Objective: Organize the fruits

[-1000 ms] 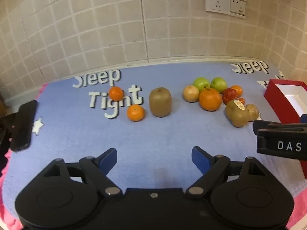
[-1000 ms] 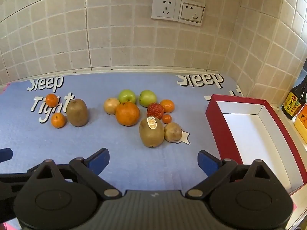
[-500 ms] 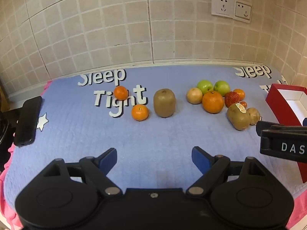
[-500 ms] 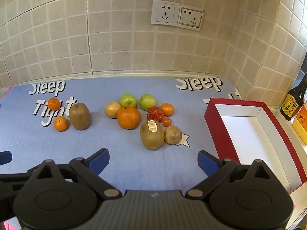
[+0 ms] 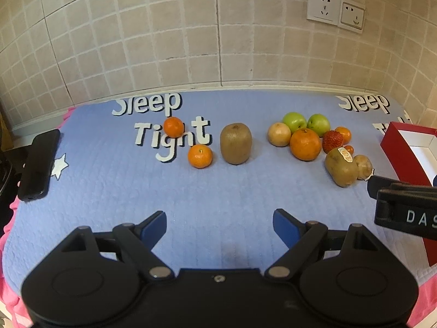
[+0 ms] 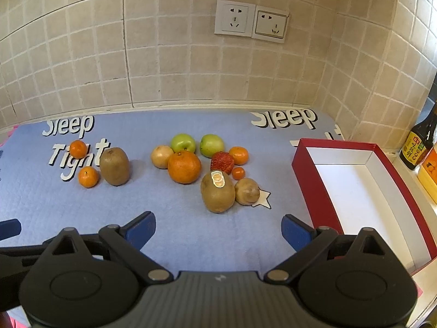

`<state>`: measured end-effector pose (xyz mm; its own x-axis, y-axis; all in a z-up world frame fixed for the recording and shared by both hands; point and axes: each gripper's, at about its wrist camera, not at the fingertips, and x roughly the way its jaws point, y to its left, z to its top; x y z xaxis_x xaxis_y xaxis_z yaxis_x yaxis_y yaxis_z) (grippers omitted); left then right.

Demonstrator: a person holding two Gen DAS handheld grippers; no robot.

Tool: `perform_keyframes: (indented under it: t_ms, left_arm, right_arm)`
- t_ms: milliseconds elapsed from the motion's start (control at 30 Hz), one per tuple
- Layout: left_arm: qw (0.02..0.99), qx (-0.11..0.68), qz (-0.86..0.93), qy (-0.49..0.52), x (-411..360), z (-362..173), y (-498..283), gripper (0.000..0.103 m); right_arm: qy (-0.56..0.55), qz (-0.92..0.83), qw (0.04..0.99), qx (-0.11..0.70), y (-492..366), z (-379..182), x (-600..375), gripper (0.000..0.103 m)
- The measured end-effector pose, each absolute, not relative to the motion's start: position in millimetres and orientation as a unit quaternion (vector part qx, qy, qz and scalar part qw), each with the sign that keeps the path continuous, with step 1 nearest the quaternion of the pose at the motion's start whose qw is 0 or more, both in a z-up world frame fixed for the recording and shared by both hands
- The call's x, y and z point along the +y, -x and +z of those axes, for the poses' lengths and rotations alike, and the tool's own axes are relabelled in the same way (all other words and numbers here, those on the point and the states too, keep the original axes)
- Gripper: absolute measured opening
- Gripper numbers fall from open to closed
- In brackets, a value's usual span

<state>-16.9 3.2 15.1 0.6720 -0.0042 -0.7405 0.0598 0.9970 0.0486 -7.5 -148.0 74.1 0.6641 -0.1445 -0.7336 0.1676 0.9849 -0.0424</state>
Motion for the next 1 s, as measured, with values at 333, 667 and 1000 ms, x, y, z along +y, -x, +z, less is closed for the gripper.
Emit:
perform_keyframes:
  t_ms: [333, 667, 1000]
  left_arm:
    - [0.913, 0.407, -0.017, -0.035, 1.6, 14.8, 15.0, 0.101]
    - [0.913, 0.407, -0.018, -0.035, -1.8, 14.6, 13.8, 0.101]
    - [0.912, 0.408, -0.018, -0.034, -2.1, 14.1, 13.3, 0.101]
  right_arm:
    - [-0.019, -0.084, 0.911, 0.404, 3.5, 72.6, -149.9, 0.1]
    - [-0.017, -0.084, 0.912, 0.401, 2.8, 73.3, -149.8, 0.1]
    - [-0.017, -0.083, 0.912, 0.402, 2.2, 73.4, -148.7, 0.1]
